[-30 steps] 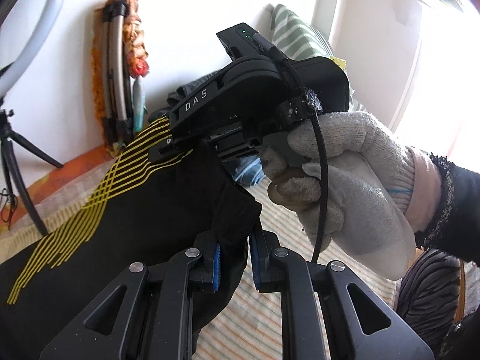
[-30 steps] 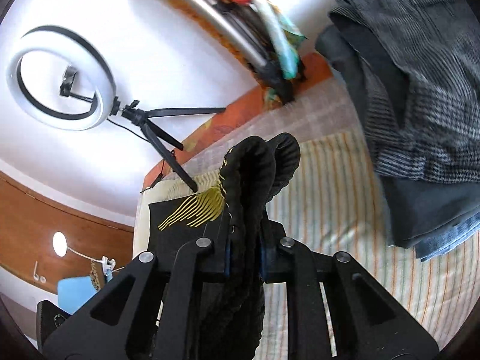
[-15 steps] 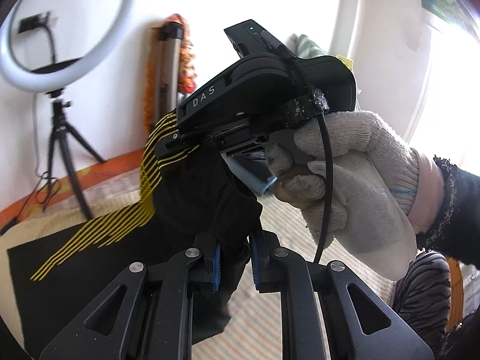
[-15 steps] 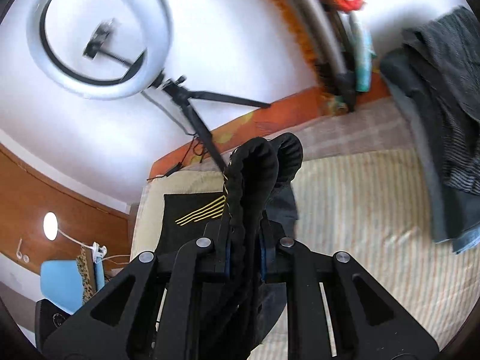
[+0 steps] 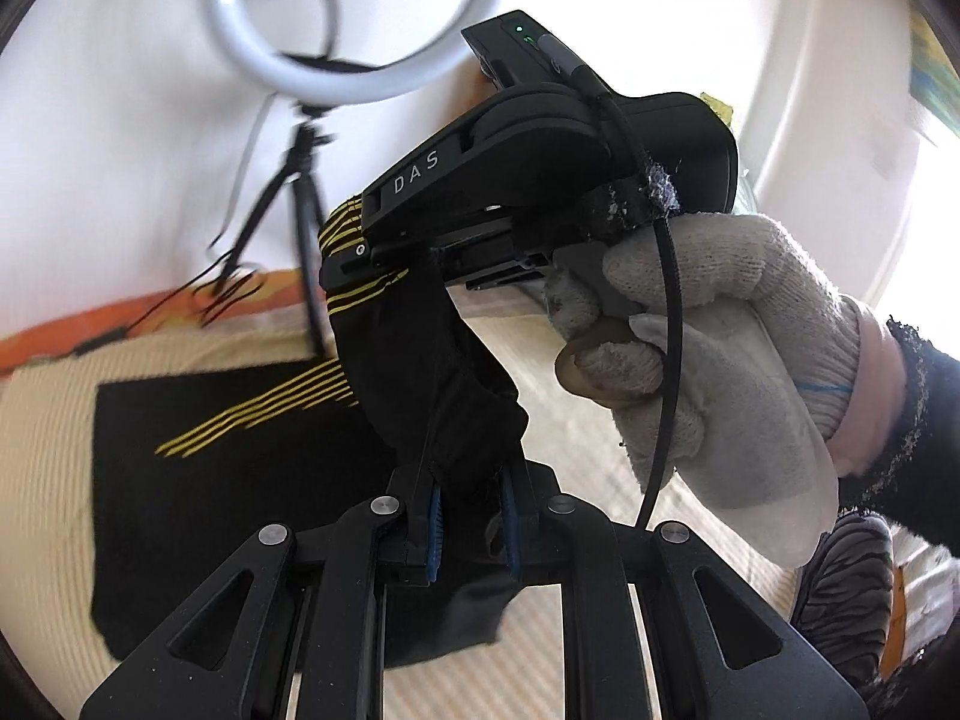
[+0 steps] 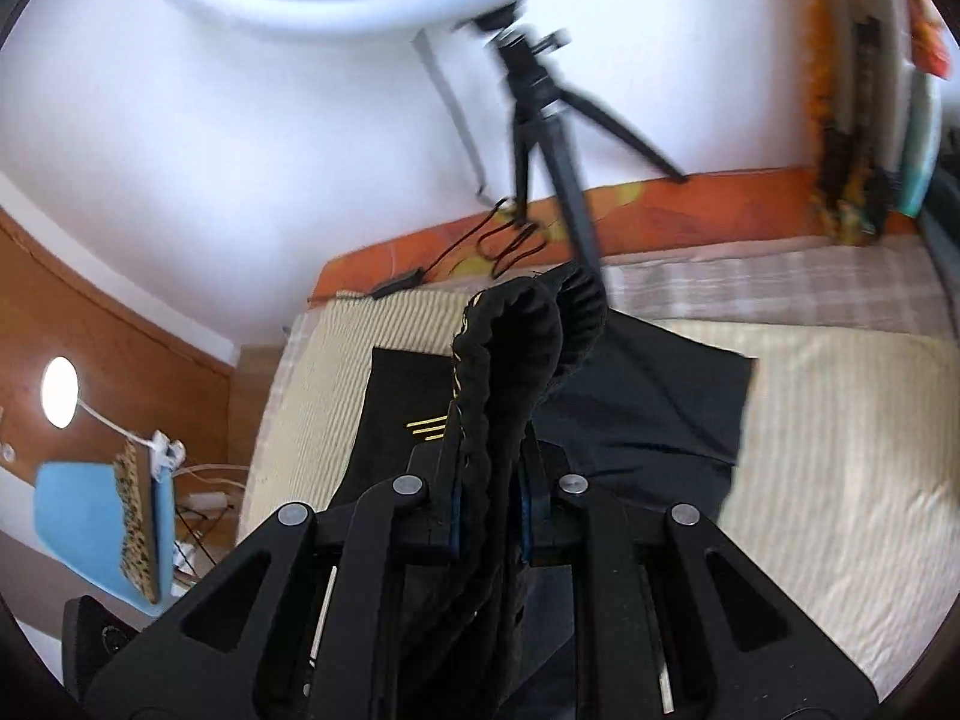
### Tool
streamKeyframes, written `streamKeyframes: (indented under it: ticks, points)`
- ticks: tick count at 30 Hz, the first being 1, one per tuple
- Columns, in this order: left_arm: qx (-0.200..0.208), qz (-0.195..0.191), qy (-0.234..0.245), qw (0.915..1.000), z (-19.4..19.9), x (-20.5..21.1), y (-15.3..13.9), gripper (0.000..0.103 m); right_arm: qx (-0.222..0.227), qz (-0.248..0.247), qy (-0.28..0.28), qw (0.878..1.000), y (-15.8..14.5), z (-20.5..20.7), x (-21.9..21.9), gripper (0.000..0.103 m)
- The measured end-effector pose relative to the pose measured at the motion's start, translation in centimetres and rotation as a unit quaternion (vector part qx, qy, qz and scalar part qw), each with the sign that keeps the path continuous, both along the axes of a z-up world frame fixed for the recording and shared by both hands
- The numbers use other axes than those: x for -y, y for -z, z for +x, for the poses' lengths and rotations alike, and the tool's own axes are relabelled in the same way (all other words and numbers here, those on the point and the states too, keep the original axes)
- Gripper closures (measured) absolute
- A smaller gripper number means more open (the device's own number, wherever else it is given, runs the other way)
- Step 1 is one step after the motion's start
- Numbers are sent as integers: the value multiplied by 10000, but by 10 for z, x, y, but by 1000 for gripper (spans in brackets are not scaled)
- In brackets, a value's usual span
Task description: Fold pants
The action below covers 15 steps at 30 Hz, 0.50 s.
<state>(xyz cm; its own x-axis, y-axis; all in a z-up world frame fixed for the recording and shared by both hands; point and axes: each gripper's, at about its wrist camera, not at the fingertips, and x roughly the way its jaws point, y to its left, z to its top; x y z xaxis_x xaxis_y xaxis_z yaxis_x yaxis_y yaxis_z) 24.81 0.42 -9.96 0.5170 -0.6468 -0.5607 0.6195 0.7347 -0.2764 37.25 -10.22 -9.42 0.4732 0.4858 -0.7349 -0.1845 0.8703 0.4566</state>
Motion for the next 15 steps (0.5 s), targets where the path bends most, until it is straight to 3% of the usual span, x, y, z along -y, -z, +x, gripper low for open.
streamKeyframes:
  ticks: [15]
  points:
    - [-706, -252, -740, 9944, 16, -85, 43, 89, -445, -677, -523, 9953, 58, 30, -118, 89]
